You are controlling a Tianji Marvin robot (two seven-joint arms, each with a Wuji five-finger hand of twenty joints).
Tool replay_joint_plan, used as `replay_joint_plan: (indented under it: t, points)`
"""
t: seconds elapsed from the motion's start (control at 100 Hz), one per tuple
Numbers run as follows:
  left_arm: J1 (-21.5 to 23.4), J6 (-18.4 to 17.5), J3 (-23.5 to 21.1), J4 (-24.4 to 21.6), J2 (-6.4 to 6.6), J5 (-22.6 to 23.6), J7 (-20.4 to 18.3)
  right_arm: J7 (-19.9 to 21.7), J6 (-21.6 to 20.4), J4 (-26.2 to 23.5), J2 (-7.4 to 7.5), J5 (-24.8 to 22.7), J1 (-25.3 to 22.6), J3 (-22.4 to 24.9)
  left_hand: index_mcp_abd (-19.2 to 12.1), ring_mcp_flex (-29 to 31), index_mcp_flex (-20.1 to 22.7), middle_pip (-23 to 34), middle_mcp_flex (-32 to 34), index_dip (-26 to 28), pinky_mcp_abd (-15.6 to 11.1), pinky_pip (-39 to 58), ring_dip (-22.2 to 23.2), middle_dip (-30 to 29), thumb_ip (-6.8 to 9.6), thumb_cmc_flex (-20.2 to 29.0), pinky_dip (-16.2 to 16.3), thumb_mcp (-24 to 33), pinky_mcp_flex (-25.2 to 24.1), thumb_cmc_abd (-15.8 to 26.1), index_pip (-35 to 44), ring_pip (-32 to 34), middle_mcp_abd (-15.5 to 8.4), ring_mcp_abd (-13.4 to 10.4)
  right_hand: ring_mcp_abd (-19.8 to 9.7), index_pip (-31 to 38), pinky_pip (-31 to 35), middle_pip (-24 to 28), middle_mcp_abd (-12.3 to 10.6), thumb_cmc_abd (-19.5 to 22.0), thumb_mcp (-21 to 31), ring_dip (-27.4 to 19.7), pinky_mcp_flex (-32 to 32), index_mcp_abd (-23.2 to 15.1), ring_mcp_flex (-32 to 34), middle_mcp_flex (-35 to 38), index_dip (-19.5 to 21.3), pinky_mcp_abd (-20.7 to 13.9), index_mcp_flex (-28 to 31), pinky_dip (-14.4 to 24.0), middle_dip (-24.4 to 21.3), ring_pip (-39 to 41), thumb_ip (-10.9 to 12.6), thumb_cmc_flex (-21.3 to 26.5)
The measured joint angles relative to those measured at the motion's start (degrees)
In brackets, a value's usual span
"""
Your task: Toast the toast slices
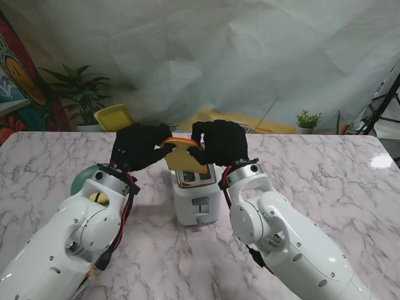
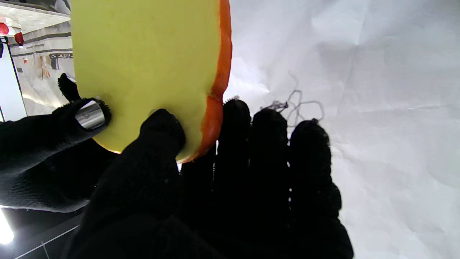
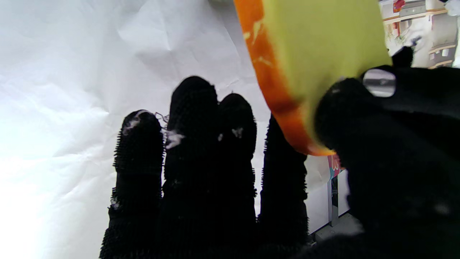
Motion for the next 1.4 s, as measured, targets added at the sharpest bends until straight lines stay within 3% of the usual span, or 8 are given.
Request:
replay_joint_plan:
  t: [0.33,0.44,0.58,0.65,0.77,1.03,1.21,1.4]
  points:
    - [-1.76,-2.46,1.18,2.37,0.0,1.09,3.51,3.34,2.16,-0.78,0.03,2.8,0.3,-0.68,-0.03,0.29,1.38,-1.37,0.79,-0.47,0.45,0.0,0.0,2.06,-1.74,-1.43,0.0,6.35,-0.08,-2.95,0.0,0.0,0.02,0.17,0.27,-3.28,-0.24,0.0,0.99,2.66,-3.07,-1.47,-3.08,2.74,0.0,-2.64,1.45,0.12,-0.33,-0.2,0.63,-4.61,0.11,-0.99]
    - [-1.84,-2.94,1.21,2.37,0.0,1.34,3.54,4.77,2.92,-1.08,0.17,3.75,0.56,-0.98,-0.04,0.29,1.39,-1.37,0.8,-0.47,0.45,0.0,0.0,2.12,-1.75,-1.43,0.0,6.65,-0.1,-3.03,0.0,0.0,0.02,0.17,0.75,-12.99,-0.74,-1.27,1.71,7.4,-4.59,-1.48,-3.67,5.91,-0.01,-3.59,8.29,1.4,-0.11,-0.21,-0.07,-6.08,5.98,-6.56]
    - [-1.91,-3.85,1.21,2.2,0.08,1.65,2.62,5.02,3.43,-1.19,0.21,4.23,0.96,-1.38,-0.09,0.29,1.41,-2.07,0.93,-0.39,0.46,0.0,0.01,3.35,-1.85,-2.07,0.0,7.99,-0.18,-3.1,0.0,-0.18,0.02,0.18,0.93,-15.9,-0.74,-1.42,2.06,8.64,-5.82,-1.46,-3.49,6.46,-0.01,-3.59,10.31,1.54,0.98,-0.21,-0.55,-6.02,7.09,-7.81]
    - [-1.99,-4.14,1.34,2.2,0.13,1.64,2.42,5.34,3.7,-1.27,0.22,4.12,1.27,-1.64,-0.09,0.54,1.44,-2.18,1.42,-0.38,0.46,0.0,0.03,3.44,-1.86,-2.07,0.0,7.99,-0.24,-3.1,0.0,-0.2,0.02,0.18,0.67,-10.2,-0.66,-1.43,1.96,4.65,-4.93,-0.87,-2.0,6.38,-0.01,-3.18,3.97,1.54,0.67,-0.21,-0.34,-4.0,2.82,-2.58]
    - [-2.15,-4.28,1.82,2.3,0.15,1.3,2.69,7.14,3.98,-1.48,0.42,3.17,1.9,-1.85,-0.11,0.55,1.44,-2.2,1.43,-0.38,0.46,0.0,0.04,3.45,-1.87,-2.07,0.0,7.99,-0.26,-3.1,0.0,-0.25,0.02,0.18,-0.46,-2.99,0.15,-0.07,0.54,-0.05,-1.27,1.53,1.05,4.93,0.07,-0.58,0.1,1.54,0.74,-0.21,0.35,4.15,2.13,2.88]
    - [-2.23,-4.27,2.22,2.78,-0.21,-0.4,4.6,8.45,3.88,-1.59,0.58,3.02,2.31,-1.07,-1.11,0.01,1.44,-2.21,1.37,0.18,0.46,0.0,0.67,3.47,-1.88,-1.96,0.0,5.6,-1.25,-2.91,-0.01,-1.2,-0.06,0.18,-0.53,-1.49,2.23,2.59,0.93,-0.74,1.65,8.07,6.38,3.61,0.04,2.06,-1.32,0.02,2.52,0.43,3.61,19.6,-1.08,2.87]
    - [-2.21,-3.87,2.1,3.1,-0.49,-0.93,4.88,13.7,3.06,-4.08,1.3,0.98,1.7,0.87,-2.27,-6.3,-2.05,-6.81,-3.37,0.32,-0.11,-4.83,-2.06,3.47,-0.45,3.3,-0.16,-8.25,-6.82,2.69,-4.71,-6.53,-0.57,0.17,-1.39,1.82,2.35,4.57,0.93,0.5,5.58,13.76,7.23,3.55,0.1,2.68,1.49,-2.04,-0.25,1.6,7.93,26.71,-3.41,1.71]
    - [-2.93,-3.51,1.75,6.26,-0.6,0.28,8.89,17.37,0.92,-6.36,2.81,-1.56,1.18,2.78,2.18,-18.16,-7.85,-12.44,-16.98,1.51,-0.16,-12.61,-11.58,-10.01,2.46,5.41,-4.07,-13.49,-16.68,10.26,-20.83,-17.38,1.48,1.49,-1.64,7.35,2.35,6.64,0.85,-0.85,11.04,16.04,7.37,3.56,0.1,2.74,0.82,-2.64,-1.17,2.12,9.92,29.48,-4.56,0.99]
